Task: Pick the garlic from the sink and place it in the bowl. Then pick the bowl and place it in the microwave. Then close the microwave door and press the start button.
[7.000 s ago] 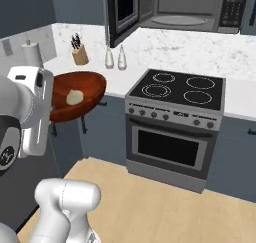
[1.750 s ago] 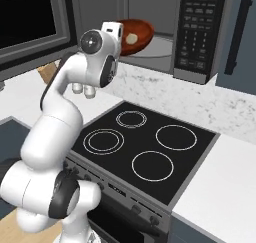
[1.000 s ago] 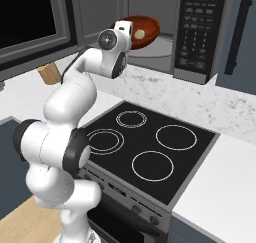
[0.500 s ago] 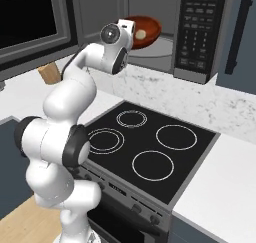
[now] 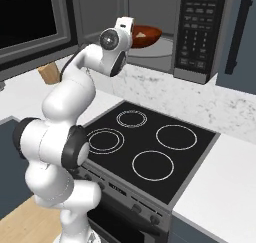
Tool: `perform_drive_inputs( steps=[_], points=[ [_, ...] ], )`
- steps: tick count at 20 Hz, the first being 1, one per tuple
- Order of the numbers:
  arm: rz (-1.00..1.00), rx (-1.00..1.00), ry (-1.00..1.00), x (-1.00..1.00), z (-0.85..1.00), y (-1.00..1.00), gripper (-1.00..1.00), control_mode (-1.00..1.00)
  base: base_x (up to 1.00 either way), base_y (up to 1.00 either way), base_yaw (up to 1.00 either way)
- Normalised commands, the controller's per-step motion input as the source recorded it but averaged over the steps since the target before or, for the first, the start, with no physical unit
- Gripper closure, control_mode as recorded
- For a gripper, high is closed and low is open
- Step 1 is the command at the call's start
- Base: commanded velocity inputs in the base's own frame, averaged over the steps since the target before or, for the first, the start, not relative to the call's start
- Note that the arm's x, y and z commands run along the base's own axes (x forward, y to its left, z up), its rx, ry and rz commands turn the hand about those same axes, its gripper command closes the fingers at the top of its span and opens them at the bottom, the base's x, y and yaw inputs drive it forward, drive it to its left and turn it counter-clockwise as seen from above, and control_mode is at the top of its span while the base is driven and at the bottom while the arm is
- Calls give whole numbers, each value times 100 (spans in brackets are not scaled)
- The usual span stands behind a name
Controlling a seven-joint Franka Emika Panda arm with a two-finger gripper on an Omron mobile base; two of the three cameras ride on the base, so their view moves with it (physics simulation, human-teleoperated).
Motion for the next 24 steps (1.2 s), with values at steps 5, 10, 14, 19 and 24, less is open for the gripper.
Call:
perform_drive_inputs(
  steps=[5, 10, 14, 19, 24],
  points=[
    [0, 0, -9, -64, 28, 11, -100, -100, 0, 0, 0],
    [0, 0, -4, -95, 26, 7, -100, -100, 0, 0, 0],
    [0, 6, 4, -100, 30, 9, -100, -100, 0, 0, 0],
    [0, 4, 3, -100, 20, 19, -100, -100, 0, 0, 0],
    [6, 0, -1, -100, 0, 19, -100, -100, 0, 0, 0]
  ],
)
